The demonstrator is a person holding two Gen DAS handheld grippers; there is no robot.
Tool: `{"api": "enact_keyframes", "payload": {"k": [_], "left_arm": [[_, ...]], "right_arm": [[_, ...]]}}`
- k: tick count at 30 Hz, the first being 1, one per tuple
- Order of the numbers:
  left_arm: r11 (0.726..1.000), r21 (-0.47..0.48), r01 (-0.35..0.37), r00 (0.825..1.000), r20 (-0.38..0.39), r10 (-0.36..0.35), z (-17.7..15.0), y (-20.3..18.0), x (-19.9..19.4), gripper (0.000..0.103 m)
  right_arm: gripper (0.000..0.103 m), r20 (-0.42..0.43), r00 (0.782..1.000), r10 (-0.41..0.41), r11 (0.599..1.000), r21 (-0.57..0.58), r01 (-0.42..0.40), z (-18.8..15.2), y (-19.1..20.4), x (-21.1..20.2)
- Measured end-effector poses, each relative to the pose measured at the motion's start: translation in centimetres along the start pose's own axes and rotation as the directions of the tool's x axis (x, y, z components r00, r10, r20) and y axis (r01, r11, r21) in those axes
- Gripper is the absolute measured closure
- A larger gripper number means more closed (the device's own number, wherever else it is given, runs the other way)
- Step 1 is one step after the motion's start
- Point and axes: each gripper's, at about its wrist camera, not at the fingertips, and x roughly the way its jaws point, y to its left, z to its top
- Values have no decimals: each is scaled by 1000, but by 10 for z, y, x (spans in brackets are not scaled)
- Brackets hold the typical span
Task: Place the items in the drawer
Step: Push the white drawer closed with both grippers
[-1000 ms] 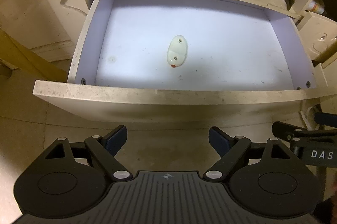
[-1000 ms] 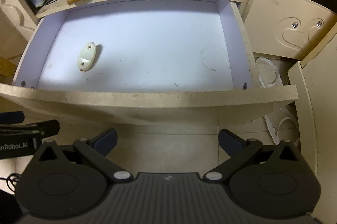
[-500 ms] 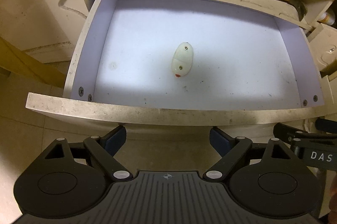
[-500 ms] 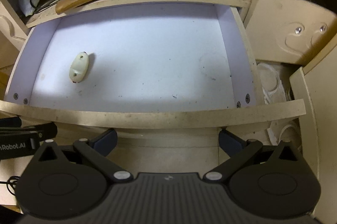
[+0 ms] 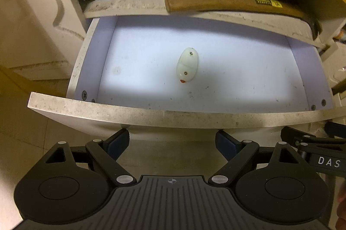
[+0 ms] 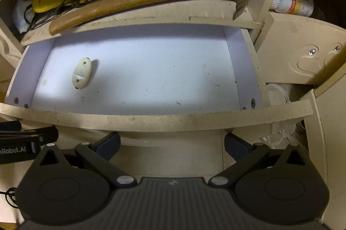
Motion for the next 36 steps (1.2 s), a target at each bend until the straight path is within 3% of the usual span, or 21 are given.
{"api": "enact_keyframes", "payload": {"k": [36], "left_arm": [[1000, -3, 13, 997, 73, -13, 100, 6, 47, 14]], "right_arm": [[0, 82, 996, -21, 1000, -8, 22, 103, 2, 51]]}}
